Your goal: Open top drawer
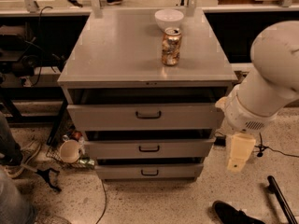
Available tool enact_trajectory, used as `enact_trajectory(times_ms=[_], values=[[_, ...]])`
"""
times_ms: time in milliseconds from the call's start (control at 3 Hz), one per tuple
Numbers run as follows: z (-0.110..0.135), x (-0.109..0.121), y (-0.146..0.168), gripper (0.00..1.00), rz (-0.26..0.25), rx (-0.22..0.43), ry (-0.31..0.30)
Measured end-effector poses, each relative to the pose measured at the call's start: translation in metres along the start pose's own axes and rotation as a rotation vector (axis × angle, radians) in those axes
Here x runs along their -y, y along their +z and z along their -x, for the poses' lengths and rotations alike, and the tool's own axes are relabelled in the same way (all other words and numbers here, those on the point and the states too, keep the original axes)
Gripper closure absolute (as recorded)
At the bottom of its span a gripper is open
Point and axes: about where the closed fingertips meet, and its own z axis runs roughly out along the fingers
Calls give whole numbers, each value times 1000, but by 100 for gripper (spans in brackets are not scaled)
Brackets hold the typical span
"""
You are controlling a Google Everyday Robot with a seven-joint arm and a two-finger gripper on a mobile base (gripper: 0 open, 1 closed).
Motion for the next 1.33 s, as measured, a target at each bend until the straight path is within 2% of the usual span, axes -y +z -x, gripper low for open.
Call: enact_trajectory(times_ms=[333, 667, 1000, 1333], values=[[10, 14, 48, 0, -5, -20, -37], [29, 45, 88, 0, -58, -24, -83], [54, 93, 126, 0, -158, -37, -130], [54, 93, 126, 0, -158, -37, -130]])
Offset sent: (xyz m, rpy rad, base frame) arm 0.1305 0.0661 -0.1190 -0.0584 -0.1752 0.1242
